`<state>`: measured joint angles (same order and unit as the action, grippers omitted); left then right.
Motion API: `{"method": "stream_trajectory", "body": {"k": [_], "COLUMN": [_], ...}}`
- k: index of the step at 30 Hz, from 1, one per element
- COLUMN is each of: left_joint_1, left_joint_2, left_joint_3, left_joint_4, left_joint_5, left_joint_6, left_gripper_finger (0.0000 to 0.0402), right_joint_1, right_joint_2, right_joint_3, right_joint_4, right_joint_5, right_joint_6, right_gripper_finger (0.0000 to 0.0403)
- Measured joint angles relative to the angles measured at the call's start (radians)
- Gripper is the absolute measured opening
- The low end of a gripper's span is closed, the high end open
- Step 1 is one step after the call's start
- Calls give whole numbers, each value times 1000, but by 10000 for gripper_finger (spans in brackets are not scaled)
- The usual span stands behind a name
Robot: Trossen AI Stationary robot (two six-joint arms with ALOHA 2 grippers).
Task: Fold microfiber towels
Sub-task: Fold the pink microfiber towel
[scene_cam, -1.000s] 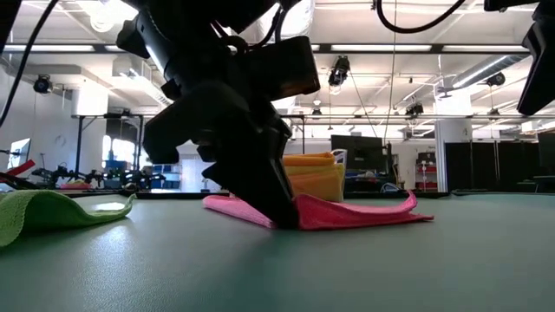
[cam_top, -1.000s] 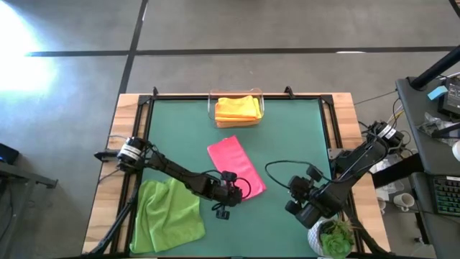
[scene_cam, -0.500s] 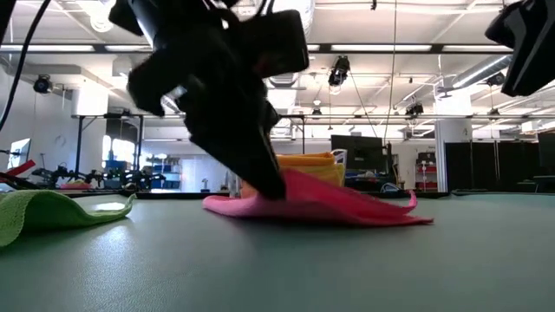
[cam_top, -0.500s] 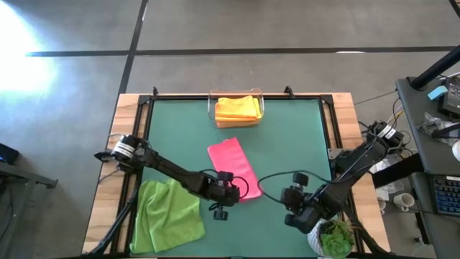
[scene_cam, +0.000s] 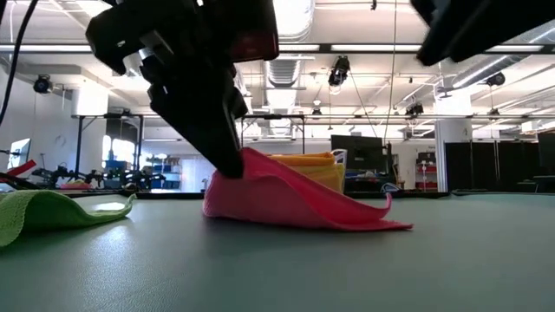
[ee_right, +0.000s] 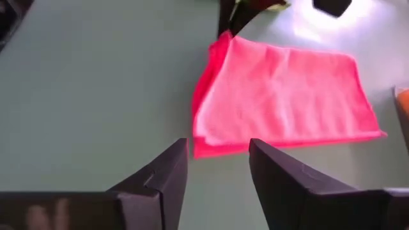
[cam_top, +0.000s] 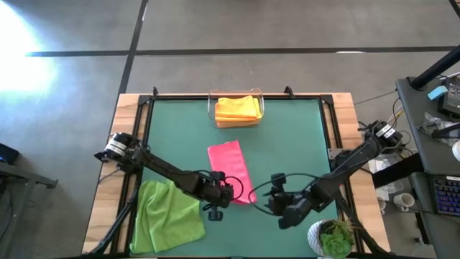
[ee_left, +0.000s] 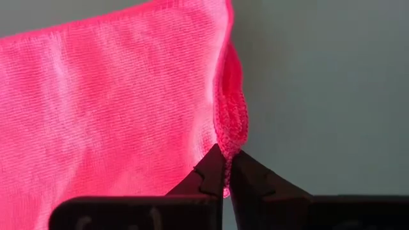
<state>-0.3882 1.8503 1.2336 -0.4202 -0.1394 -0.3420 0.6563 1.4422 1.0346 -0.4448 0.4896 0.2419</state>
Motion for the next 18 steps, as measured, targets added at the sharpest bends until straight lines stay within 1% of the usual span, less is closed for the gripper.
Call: {"method": "stream_trajectory", "body": {"k": [5,10,14,18], "left_joint_1": [0,0,0,0], "left_joint_2": [-1,-18,-47,-67], "left_joint_3": [0,0,0,0], "left_joint_4": [-9,-9,-9,-10], "left_joint_5": [0,0,-5,-20], "left_joint_6": [-5,-45,-45,-45], "left_gripper_finger": [0,0,0,0], "right_joint_1": [-57,-103,-131,-157], "right_joint_2": [0,2,39,104], "right_joint_3": [-72,-122,-134,-133], "right_joint_4": [143,296,338,384], "right_joint_5": [-13,-117,-137,-197], "right_joint_6": [-70,-110,-126,-132], "right_gripper_finger": [160,160,160,160]}}
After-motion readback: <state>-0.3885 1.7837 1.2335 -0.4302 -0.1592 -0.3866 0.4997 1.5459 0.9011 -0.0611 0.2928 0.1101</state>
